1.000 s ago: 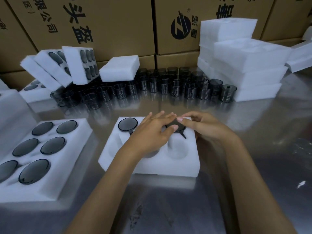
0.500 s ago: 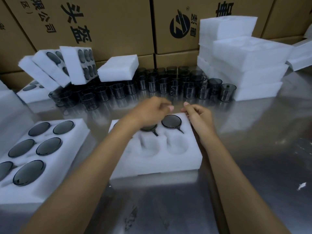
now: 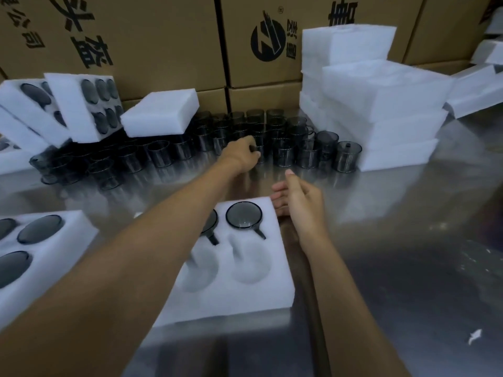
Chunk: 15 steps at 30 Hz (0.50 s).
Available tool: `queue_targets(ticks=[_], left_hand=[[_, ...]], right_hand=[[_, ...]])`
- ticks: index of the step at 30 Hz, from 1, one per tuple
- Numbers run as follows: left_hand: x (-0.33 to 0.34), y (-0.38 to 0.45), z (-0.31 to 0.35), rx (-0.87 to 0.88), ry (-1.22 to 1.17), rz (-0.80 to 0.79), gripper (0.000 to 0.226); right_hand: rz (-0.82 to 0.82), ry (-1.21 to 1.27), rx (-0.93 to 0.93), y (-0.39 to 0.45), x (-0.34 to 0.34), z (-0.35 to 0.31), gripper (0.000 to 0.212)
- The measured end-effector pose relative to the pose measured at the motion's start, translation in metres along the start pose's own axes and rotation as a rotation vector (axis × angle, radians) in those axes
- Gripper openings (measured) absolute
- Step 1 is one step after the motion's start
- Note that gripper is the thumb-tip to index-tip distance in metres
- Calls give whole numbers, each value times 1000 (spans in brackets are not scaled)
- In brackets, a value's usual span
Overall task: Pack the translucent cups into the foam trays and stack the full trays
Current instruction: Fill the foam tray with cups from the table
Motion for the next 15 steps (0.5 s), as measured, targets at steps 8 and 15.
queue_targets(ticks=[8,15], left_hand=[[-37,-49,-18,114,-344,-41,24],[-104,-159,-66,275,-745,-175,28]], right_hand=[[-26,-20,12,-1,-1,-7,37],[-209,-93,-408,-40,37,-104,23]])
Point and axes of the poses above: each hand's wrist, its own y-axis towards the middle knuckle, its own x-axis out of the palm, z = x × y, the point moved 9 cm from there along y, towards the middle knuckle, and after that the axes turned 15 degrees about -x, right-handed, at the moved point
